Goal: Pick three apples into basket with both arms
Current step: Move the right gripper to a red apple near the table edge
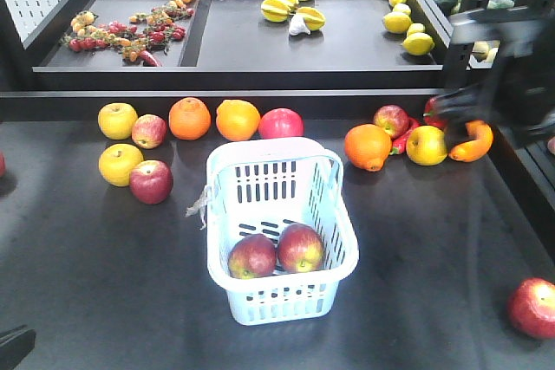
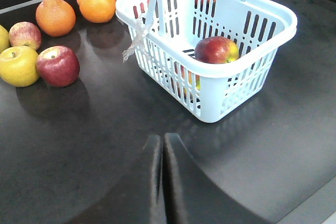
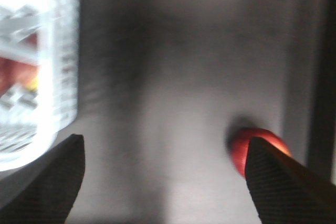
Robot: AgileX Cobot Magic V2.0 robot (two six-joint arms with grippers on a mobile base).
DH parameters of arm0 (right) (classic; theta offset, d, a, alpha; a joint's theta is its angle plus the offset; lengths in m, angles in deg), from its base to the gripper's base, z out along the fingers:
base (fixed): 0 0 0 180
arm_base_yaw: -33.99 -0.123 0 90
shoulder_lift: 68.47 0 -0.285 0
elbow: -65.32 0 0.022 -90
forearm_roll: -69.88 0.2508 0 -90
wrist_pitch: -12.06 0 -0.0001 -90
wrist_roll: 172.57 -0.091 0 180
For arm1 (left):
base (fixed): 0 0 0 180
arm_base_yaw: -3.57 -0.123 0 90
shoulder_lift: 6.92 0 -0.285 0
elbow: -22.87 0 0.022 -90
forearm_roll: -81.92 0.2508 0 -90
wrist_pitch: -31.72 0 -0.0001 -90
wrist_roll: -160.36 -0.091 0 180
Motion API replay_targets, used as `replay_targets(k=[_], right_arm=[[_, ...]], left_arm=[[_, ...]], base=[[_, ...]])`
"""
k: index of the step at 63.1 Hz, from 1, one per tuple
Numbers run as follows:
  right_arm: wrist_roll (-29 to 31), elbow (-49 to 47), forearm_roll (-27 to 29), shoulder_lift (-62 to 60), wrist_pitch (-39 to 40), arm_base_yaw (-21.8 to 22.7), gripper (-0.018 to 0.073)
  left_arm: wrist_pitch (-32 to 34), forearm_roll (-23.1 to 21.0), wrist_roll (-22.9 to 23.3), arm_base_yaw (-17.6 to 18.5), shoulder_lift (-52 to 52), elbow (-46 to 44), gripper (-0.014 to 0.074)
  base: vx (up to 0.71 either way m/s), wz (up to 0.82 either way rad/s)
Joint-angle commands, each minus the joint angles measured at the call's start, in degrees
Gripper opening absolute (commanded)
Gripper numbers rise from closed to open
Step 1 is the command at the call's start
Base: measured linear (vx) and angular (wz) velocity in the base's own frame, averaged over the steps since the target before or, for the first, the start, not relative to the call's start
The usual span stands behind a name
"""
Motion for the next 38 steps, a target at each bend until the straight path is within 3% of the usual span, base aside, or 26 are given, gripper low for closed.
replay_targets(k=[1,21,38], right_arm=[[2.1,-0.8,1.8,-2.6,-2.8,5.4,0.0589],[7.7,15.6,3.4,-2.4,2.1,17.1,0.0589],[8.4,24.1,2.2,1.2,11.5,18.9,0.0589]], left_arm=[[3.7,-1.0,0.5,0.2,0.4,-1.6,-0.0008],[3.7,-1.0,0.5,0.2,0.4,-1.6,-0.0008],[3.7,-1.0,0.5,0.2,0.4,-1.6,-0.0008]], base=[[0.00,0.00],[0.00,0.00],[0.00,0.00]])
